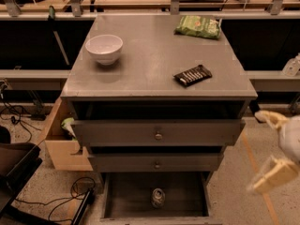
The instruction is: Pick 7up can from bottom drawer and place on counter
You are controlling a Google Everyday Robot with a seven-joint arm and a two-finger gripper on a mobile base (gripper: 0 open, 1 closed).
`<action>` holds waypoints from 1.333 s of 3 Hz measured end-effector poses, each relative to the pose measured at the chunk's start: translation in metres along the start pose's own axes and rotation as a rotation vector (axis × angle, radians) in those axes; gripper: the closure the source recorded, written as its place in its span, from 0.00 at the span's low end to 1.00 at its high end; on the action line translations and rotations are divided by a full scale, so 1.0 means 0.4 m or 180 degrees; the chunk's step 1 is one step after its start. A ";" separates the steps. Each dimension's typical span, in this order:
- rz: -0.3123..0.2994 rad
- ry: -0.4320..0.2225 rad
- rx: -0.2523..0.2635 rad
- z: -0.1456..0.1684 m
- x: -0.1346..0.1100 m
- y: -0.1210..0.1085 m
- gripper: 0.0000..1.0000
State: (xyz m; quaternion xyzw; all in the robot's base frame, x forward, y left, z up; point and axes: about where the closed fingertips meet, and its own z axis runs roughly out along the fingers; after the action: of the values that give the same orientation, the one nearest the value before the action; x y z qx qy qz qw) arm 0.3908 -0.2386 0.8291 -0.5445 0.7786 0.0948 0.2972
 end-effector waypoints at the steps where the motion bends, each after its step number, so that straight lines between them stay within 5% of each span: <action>1: 0.0265 -0.0604 -0.0201 0.109 0.135 0.058 0.00; 2: -0.0012 -0.0953 -0.0559 0.219 0.238 0.112 0.00; 3: -0.0528 -0.1178 -0.0887 0.340 0.335 0.149 0.00; 4: -0.0758 -0.1280 -0.0911 0.373 0.355 0.164 0.00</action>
Offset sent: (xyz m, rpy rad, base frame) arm -0.0532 -0.0357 -0.2516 0.3433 -0.1174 0.5996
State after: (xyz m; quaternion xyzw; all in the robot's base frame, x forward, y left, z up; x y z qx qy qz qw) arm 0.3523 -0.2550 0.6172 -0.6389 0.6132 0.2745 0.3749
